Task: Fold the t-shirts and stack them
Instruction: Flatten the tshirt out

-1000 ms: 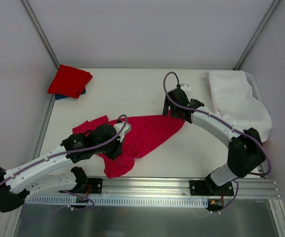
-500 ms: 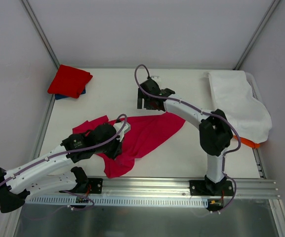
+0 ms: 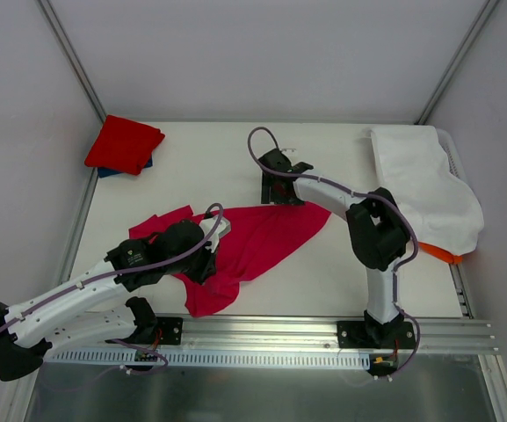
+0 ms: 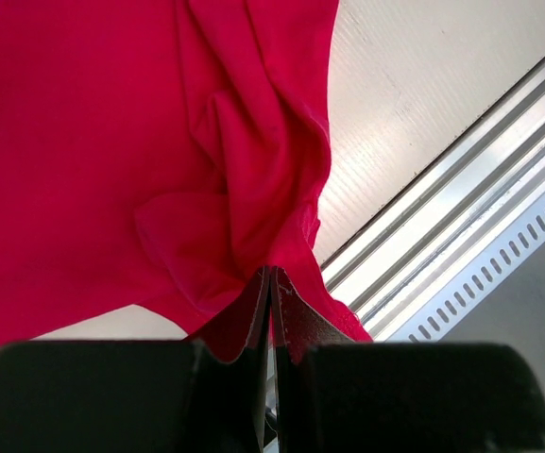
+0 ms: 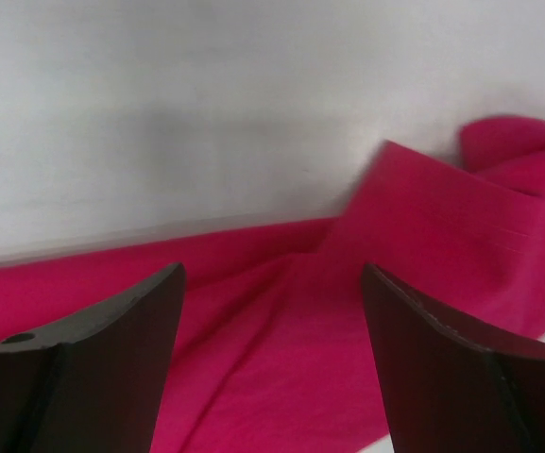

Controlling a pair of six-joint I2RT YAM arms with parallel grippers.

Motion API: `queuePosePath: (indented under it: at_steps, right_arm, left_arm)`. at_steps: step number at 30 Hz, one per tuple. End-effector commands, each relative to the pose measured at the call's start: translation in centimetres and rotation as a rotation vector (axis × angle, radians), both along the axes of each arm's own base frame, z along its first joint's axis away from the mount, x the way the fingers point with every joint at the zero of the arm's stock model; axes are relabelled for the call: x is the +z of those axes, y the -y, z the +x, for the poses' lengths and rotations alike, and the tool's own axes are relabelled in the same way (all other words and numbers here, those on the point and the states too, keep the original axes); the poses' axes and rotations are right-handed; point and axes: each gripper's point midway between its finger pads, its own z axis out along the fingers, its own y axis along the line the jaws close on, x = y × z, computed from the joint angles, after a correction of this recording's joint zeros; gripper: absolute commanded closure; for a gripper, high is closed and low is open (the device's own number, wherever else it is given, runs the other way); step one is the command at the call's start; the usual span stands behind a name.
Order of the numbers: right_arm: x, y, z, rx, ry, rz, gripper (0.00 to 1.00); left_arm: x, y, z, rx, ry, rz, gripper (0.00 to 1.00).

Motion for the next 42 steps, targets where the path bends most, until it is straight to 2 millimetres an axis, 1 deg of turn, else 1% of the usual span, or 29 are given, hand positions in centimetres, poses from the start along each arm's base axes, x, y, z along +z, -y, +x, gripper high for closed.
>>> queuePosePath:
  at_steps: [1, 3, 6, 9, 12, 18, 19, 21, 22, 24, 25, 26, 36, 37, 39, 40, 42]
  right_arm:
    - [2.6, 4.2, 0.4, -0.096, 0.052, -0.019, 0.22]
    - [2.3, 5.3, 0.7, -0.119, 0.053, -0.014, 0.22]
    - [0.9, 6.2, 0.5, -0.137, 0.023, -0.017, 0.23]
    - [-0.2, 6.3, 0.5, -0.142, 0.005, -0.016, 0.25]
    - [-0.8, 6.2, 0.5, -0.14, -0.007, -0.015, 0.27]
    - [-1.0, 6.4, 0.5, -0.148, -0.005, -0.026, 0.34]
    - [-0.8, 6.6, 0.5, -0.154, 0.004, -0.033, 0.36]
    - [-0.6, 6.9, 0.5, -0.162, 0.013, -0.036, 0.45]
    - [-0.4, 7.1, 0.4, -0.169, 0.02, -0.041, 0.59]
    - [-0.2, 7.4, 0.3, -0.177, 0.028, -0.046, 0.81]
    - [-0.3, 7.7, 0.3, -0.187, 0.031, -0.051, 0.95]
    - [0.0, 7.7, 0.2, -0.19, 0.035, -0.051, 0.99]
    - [0.5, 8.4, -0.3, -0.207, 0.041, -0.059, 0.99]
    - [1.2, 8.6, -0.3, -0.212, 0.054, -0.057, 0.99]
    - [1.7, 8.9, -0.6, -0.212, 0.06, -0.061, 1.0]
    - [2.9, 9.1, -0.7, -0.219, 0.084, -0.051, 0.99]
    - [4.0, 9.5, -1.1, -0.216, 0.101, -0.048, 0.99]
  left_arm:
    - [0.3, 0.2, 0.4, 0.002, 0.015, -0.019, 1.0]
    - [0.3, 0.2, 0.5, 0.003, 0.016, -0.018, 1.0]
    - [0.3, 0.2, 0.4, 0.001, 0.016, -0.019, 1.0]
    - [0.1, 0.2, 0.4, 0.002, 0.012, -0.015, 1.0]
    - [0.0, 0.2, 0.4, 0.003, 0.011, -0.011, 1.0]
    - [0.0, 0.2, 0.5, 0.006, 0.01, -0.008, 1.0]
    - [-0.1, 0.2, 0.5, 0.007, 0.008, -0.003, 1.0]
    - [-0.2, 0.2, 0.6, 0.008, 0.005, 0.0, 1.0]
    - [-0.3, 0.2, 0.6, 0.007, 0.004, 0.003, 1.0]
    - [-0.3, 0.2, 0.6, 0.007, 0.001, 0.005, 1.0]
    - [-0.4, 0.2, 0.6, 0.008, 0.0, 0.006, 1.0]
    - [-0.4, 0.2, 0.6, 0.009, -0.002, 0.006, 1.0]
    - [-0.7, 0.2, 0.8, 0.012, -0.01, 0.019, 1.0]
    - [-0.7, 0.2, 0.8, 0.014, -0.01, 0.019, 1.0]
    - [-0.9, 0.2, 0.8, 0.014, -0.015, 0.026, 1.0]
    - [-0.8, 0.2, 0.8, 0.014, -0.013, 0.023, 1.0]
    - [-0.8, 0.2, 0.8, 0.014, -0.014, 0.024, 1.0]
